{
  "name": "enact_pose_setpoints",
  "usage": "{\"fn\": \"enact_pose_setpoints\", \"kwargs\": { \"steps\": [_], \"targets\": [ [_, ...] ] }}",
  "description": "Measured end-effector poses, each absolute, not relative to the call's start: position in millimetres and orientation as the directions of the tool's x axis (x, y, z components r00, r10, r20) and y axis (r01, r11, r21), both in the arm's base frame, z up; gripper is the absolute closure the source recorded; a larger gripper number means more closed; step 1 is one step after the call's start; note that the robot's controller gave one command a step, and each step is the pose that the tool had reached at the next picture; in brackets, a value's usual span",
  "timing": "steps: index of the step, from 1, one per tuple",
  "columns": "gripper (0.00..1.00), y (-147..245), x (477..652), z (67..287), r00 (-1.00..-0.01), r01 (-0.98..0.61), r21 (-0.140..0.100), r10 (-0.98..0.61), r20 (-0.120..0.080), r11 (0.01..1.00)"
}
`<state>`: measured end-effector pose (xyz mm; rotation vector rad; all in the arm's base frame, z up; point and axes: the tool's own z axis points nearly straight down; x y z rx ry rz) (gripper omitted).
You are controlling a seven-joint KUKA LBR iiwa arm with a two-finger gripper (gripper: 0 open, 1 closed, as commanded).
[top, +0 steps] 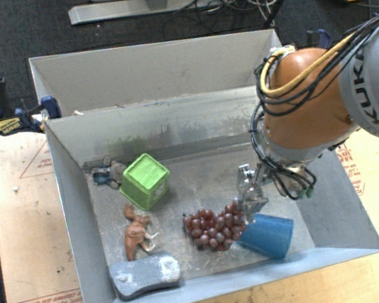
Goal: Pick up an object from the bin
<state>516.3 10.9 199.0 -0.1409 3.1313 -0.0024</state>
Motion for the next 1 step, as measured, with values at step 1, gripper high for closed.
{"fn": "enact_pose_setpoints", "kwargs": {
  "steps": [1],
  "targets": [
    [1.00, 39.7, 503.1, 174.9, -0.930, -0.366, 0.000, -0.366, 0.000, 0.930]
  ]
}}
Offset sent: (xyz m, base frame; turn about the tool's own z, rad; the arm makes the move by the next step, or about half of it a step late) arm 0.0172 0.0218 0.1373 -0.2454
